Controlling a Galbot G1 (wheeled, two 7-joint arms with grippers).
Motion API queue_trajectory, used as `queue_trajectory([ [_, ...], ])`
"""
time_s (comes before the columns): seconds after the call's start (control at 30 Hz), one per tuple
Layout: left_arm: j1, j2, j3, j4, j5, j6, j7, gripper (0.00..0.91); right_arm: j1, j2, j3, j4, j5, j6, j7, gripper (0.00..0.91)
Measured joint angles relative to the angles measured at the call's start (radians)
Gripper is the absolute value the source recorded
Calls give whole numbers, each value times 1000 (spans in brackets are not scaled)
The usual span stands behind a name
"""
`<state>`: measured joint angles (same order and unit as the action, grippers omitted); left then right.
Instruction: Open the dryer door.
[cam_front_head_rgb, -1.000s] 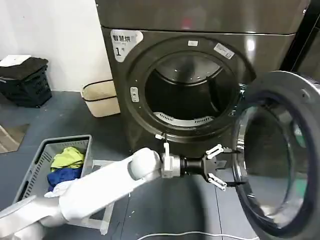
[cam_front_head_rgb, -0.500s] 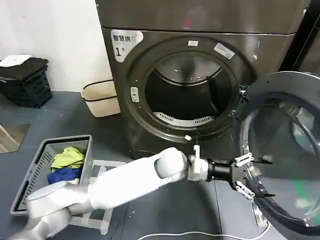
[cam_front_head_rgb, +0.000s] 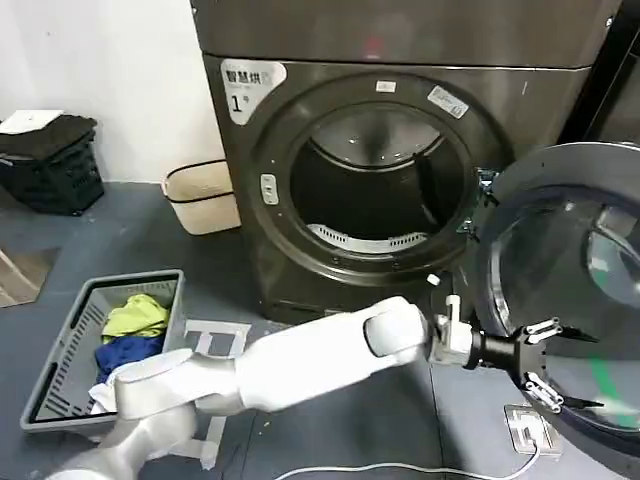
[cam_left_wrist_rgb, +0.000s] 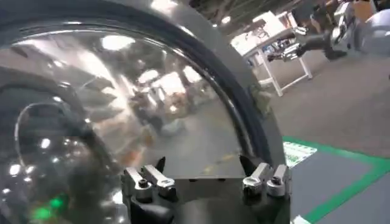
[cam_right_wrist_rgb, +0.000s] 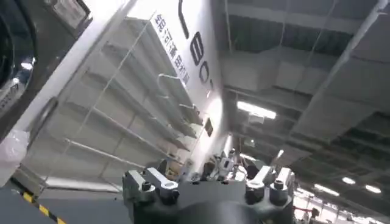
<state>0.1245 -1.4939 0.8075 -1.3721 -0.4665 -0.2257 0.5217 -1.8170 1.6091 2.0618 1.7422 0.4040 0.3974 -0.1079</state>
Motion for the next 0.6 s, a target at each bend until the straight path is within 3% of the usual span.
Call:
queue_trajectory([
  [0.6, -50, -115, -42, 194, 33, 57, -46, 907, 3, 0, -4, 29, -23, 31, 5, 907],
])
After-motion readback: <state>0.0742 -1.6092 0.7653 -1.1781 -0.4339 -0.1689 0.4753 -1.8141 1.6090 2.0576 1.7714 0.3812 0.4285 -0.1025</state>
